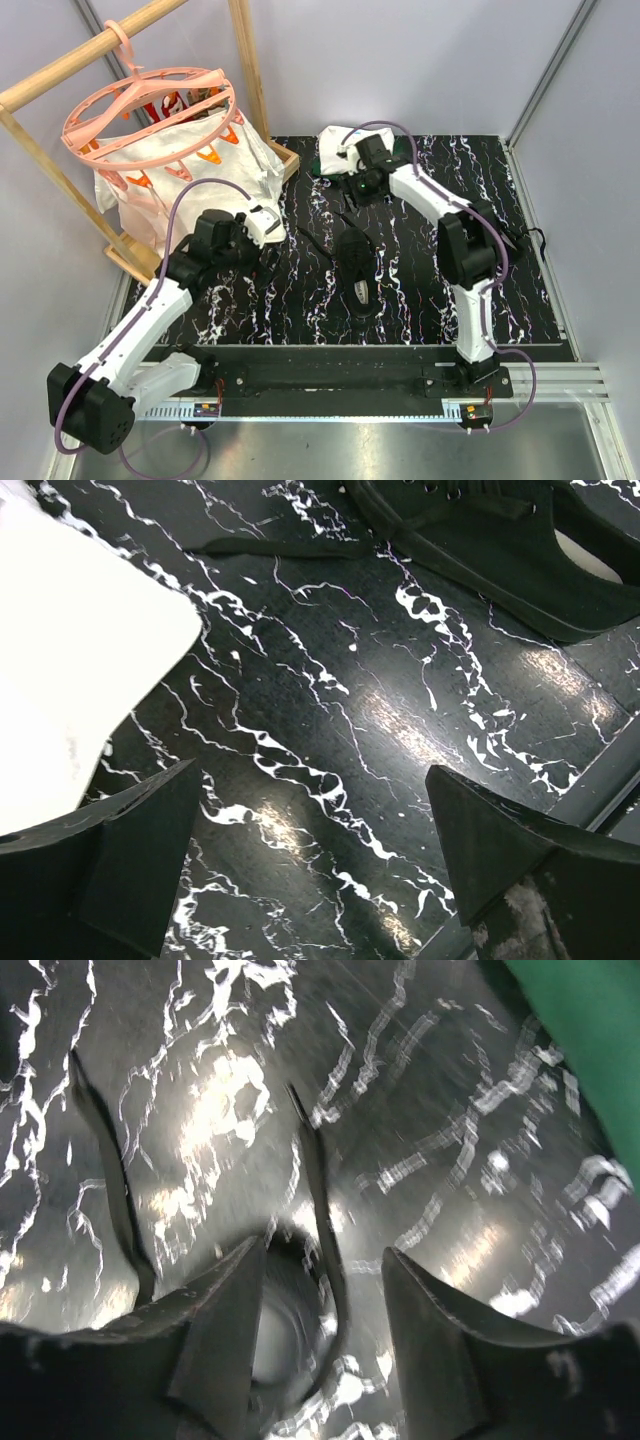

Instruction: Tie the shoes

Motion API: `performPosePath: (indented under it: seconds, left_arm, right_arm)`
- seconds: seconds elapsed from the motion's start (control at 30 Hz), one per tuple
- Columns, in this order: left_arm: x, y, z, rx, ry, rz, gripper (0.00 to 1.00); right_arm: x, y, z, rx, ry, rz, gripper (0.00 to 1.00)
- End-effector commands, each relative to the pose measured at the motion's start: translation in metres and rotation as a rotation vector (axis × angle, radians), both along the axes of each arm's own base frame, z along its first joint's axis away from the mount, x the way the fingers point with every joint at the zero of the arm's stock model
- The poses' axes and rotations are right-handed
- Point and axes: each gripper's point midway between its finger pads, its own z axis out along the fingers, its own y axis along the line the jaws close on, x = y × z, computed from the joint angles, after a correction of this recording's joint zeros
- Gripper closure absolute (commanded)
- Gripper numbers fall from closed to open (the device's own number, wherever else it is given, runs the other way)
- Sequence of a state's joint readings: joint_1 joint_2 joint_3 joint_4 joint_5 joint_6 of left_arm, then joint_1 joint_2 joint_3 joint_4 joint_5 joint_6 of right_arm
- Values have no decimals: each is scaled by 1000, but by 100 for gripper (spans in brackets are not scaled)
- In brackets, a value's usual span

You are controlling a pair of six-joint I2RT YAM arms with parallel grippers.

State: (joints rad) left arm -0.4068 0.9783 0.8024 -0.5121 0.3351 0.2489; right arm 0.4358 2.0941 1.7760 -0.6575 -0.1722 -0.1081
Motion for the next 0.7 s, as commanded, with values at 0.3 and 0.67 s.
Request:
performPosePath:
  seconds: [0.3, 0.67]
  left_arm:
    - [13, -15, 1, -87, -34, 8, 1]
    - [17, -12, -6, -47, -39, 1, 1]
  right_arm:
    - [23, 49, -42, -82, -41, 45, 49]
    - [23, 44, -84, -150, 4, 51, 82]
